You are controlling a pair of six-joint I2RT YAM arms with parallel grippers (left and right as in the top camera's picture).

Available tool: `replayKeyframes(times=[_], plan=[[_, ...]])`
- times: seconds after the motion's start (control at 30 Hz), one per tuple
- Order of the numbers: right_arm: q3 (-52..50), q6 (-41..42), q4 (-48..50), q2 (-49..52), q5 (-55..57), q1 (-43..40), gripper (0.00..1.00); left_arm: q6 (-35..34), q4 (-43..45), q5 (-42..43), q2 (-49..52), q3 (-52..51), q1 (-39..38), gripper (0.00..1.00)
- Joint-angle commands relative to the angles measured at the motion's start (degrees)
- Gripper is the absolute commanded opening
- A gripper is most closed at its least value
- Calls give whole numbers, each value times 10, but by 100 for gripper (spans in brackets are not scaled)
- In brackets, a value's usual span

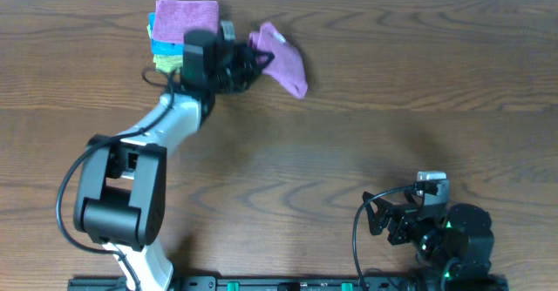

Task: Fold the cloth
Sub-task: 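Carry the pink square with the left gripper onto the cloth stack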

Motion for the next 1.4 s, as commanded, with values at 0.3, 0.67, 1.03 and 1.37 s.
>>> replayKeyframes(times=[0.3,0.67,1.03,1.37], plan=[[-1,9,-1,-4,2,-6,99,65,-200,19,52,295,113,6],[-1,9,-1,-4,2,-6,99,56,-201,117,162,379,181,6],[-1,9,-1,-4,2,-6,99,58,-176,138,182,380,218,6],[-1,9,-1,-4,2,-6,99,83,-178,129,193,380,220,5]])
